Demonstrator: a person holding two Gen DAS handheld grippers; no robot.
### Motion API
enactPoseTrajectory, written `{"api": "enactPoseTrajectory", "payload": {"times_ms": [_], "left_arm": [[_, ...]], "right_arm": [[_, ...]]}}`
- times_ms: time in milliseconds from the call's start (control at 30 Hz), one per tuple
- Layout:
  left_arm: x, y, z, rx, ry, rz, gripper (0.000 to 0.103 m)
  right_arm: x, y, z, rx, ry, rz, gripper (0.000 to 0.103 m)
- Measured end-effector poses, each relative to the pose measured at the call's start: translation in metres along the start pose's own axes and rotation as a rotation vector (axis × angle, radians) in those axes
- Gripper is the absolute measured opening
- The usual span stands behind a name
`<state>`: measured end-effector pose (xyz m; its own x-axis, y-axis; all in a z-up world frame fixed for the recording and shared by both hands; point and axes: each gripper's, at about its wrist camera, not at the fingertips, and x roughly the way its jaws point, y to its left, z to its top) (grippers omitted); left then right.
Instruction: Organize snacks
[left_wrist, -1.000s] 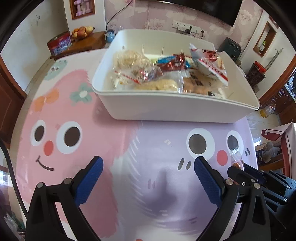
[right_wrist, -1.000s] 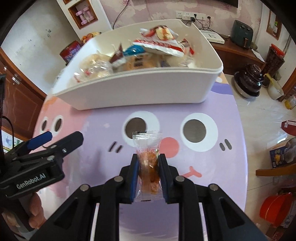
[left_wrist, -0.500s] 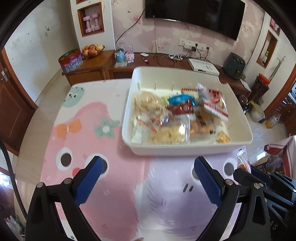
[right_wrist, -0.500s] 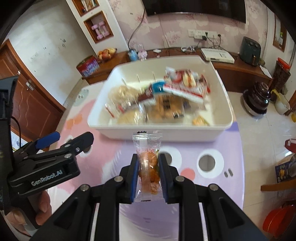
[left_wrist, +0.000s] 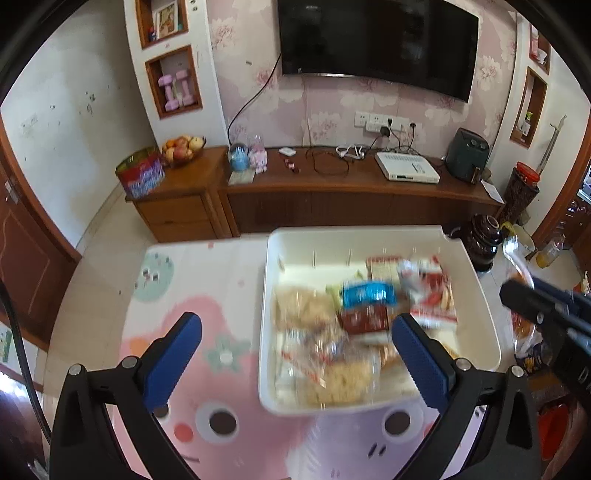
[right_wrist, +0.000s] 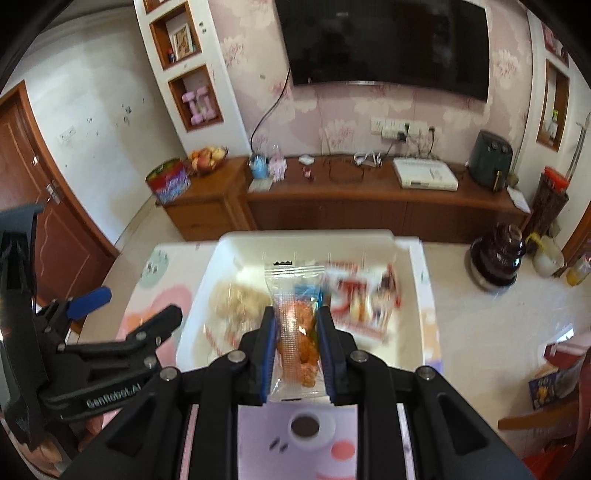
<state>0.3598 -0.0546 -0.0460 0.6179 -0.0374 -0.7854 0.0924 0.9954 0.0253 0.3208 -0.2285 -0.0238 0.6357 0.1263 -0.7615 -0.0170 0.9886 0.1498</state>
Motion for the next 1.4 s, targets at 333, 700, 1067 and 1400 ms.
{"api": "enactPoseTrajectory", "payload": {"times_ms": [333,700,1067,1400], "left_arm": [[0.034,-0.003,0.045,0.047,-0.002,0.040,0.102],[0.053,0.004,0.042,0.040,0.047,0.032,0.102],[0.023,0.002,0.013,0.046,0.057,-0.002,0.102],[-0.029,0.004,-0.052,0.058,0.095,-0.031,0.102]], "right_arm": [[0.041,0.001,0.060,0.033,0.009,0.007,0.022],[0.059,0.006,0.061,0.057,0.042,-0.004,0.043],[0.040,0.003,0.026,0.075,0.070,-0.021,0.043],[-0.007,0.002,-0.048,0.082,0.108,-0.030,0.043]]}}
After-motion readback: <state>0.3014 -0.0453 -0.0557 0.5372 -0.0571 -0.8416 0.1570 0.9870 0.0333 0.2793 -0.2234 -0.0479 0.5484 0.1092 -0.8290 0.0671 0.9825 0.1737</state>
